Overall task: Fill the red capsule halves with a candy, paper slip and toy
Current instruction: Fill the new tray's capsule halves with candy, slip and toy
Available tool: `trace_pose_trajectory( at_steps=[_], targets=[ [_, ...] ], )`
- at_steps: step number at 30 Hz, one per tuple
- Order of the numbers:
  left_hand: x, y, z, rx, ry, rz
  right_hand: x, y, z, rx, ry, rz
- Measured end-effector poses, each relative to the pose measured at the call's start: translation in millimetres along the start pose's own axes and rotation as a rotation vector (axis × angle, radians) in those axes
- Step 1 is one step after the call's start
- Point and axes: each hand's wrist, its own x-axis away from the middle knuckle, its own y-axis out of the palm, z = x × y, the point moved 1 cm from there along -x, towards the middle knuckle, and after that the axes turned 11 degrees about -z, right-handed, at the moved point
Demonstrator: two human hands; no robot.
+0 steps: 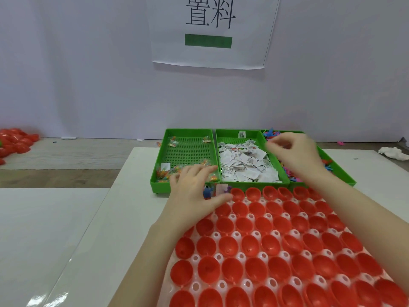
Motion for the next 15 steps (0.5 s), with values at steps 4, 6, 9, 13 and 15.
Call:
trace_pose_trajectory(
  at_steps=[4,6,9,13,15],
  targets=[
    [-4.1,-18.3,-13.6,0.391,-0.137,0.240,-4.1,-14.6,62.4,0.208,0.363,-0.193],
    [-7.4,-24.7,-27.7,0.443,-0.238,0.247,-0.2,-13.7,81.2,0.274,0.406,-0.349],
    [-17.3,-25.6,-50.2,0.332,-0.358,0.118,0.7,-14.6,90.9,0.226,0.395,-0.287],
    [-32.5,-19.0,-62.0,0.062,-0.357,-0.168,-4.1,-13.3,87.5,0.236,0.353,-0.213],
    [-39.2,-16.4,-63.2,0.004,-0.351,-0.249,-4.9,-10.7,86.4,0.263,0.315,-0.180]
  ],
)
